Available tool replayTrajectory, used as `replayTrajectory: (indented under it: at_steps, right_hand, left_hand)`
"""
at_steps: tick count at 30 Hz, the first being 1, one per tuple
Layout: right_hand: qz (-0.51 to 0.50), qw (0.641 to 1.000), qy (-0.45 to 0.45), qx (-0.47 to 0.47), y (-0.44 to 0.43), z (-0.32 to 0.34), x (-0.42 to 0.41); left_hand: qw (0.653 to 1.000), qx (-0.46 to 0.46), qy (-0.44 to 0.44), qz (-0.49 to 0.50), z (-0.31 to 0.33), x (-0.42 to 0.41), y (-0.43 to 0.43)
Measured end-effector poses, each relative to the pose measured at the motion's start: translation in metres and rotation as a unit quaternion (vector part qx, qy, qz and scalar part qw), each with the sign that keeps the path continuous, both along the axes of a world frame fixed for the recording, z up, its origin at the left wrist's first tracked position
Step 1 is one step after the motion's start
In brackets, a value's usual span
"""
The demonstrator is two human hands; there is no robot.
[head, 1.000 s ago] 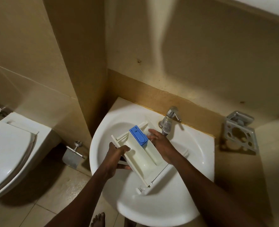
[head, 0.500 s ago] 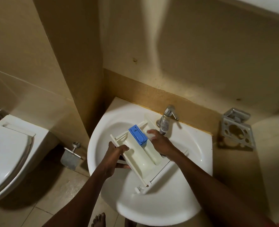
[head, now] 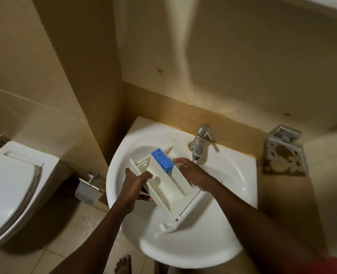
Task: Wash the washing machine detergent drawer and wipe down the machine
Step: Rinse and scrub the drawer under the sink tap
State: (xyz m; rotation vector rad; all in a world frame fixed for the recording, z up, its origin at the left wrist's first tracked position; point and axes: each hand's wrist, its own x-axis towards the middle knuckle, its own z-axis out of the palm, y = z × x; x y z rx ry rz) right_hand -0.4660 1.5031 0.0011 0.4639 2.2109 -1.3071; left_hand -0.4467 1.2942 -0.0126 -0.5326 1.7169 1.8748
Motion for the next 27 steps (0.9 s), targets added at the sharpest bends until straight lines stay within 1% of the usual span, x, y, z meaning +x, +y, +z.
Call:
replayTrajectory:
  at_steps: [1,2,3,5,6,7,8,9,10,11,12,13,14,15,16,17,18,19,20,22,24,25,27]
  right_hand:
    - [-0.035,0.996,0.002,-0.084,-0.007,0.002,-0.003]
    - [-0.064,0.988,-0.001,-0.144,-0.013,0.002,-0.008]
    - [-0.076,0.982,-0.008,-0.175,-0.020,0.004,-0.011]
    - [-0.021,0.986,-0.029,-0.163,-0.028,0.010,-0.013]
    - [0.022,0.991,-0.025,-0.133,-0.027,0.012,-0.012]
    - [0.053,0.995,-0.014,-0.079,-0.025,0.014,-0.009]
    - [0.074,0.997,-0.007,-0.004,-0.020,0.018,-0.007]
    - [0.116,0.988,-0.005,0.103,-0.014,0.022,-0.004]
    - [0.171,0.955,-0.009,0.241,-0.009,0.021,-0.002]
    - [0.214,0.912,-0.005,0.349,-0.003,0.016,-0.002]
    - [0.218,0.893,-0.003,0.393,0.001,0.009,-0.001]
    - [0.188,0.907,-0.022,0.377,-0.001,0.010,-0.001]
    - [0.120,0.948,-0.034,0.293,-0.003,0.011,-0.002]
    - [0.050,0.985,-0.046,0.161,-0.007,0.015,-0.003]
    - [-0.014,0.998,-0.053,0.024,-0.012,0.017,-0.002]
    - [-0.034,0.996,-0.046,-0.069,-0.017,0.021,0.000]
    - [-0.018,0.994,-0.034,-0.106,-0.021,0.024,0.001]
    - [0.007,0.995,-0.013,-0.097,-0.021,0.024,0.003]
    - [0.026,0.998,0.009,-0.061,-0.017,0.023,0.003]
    - [0.071,0.996,0.011,0.044,-0.002,0.022,-0.002]
    - [0.158,0.973,-0.035,0.165,0.010,0.026,-0.007]
    - [0.185,0.959,-0.050,0.207,0.013,0.027,-0.006]
    - [0.188,0.954,-0.029,0.231,0.011,0.027,-0.003]
  left_hand:
    - [1.000,-0.003,0.003,0.000,-0.001,-0.001,-0.002]
    - [1.000,-0.004,0.004,0.004,-0.002,-0.001,-0.004]
    - [1.000,-0.004,0.001,0.013,-0.003,-0.001,-0.007]
    - [0.999,0.003,-0.008,0.037,-0.005,0.001,-0.010]
    - [0.999,0.004,-0.008,0.046,-0.005,0.001,-0.010]
    - [0.998,0.003,-0.008,0.055,-0.006,0.002,-0.010]
    - [0.998,0.003,-0.006,0.061,-0.007,0.003,-0.009]
    - [0.998,0.001,-0.005,0.064,-0.008,0.004,-0.007]
    - [0.998,-0.001,-0.003,0.062,-0.008,0.005,-0.003]
    - [0.998,-0.002,-0.003,0.055,-0.008,0.005,0.000]
    - [0.999,-0.001,-0.003,0.045,-0.007,0.004,0.003]
    - [0.999,0.000,-0.003,0.036,-0.007,0.003,0.005]
    - [0.999,0.001,-0.004,0.032,-0.007,0.002,0.005]
    - [0.999,0.001,-0.005,0.033,-0.008,0.001,0.005]
    - [0.999,0.000,-0.006,0.039,-0.009,0.001,0.003]
    - [0.999,-0.001,-0.005,0.046,-0.010,0.000,0.000]
    - [0.999,-0.002,-0.006,0.049,-0.012,-0.001,-0.001]
    - [0.999,-0.004,-0.005,0.048,-0.014,-0.001,-0.001]
    - [0.999,-0.005,-0.004,0.045,-0.015,0.000,-0.001]
    - [1.000,-0.007,0.004,0.030,-0.015,0.000,0.001]
    - [0.999,-0.007,0.007,0.031,-0.016,0.000,0.002]
    - [0.999,-0.005,0.008,0.030,-0.015,-0.001,0.003]
    - [1.000,-0.003,0.004,0.026,-0.013,-0.003,0.005]
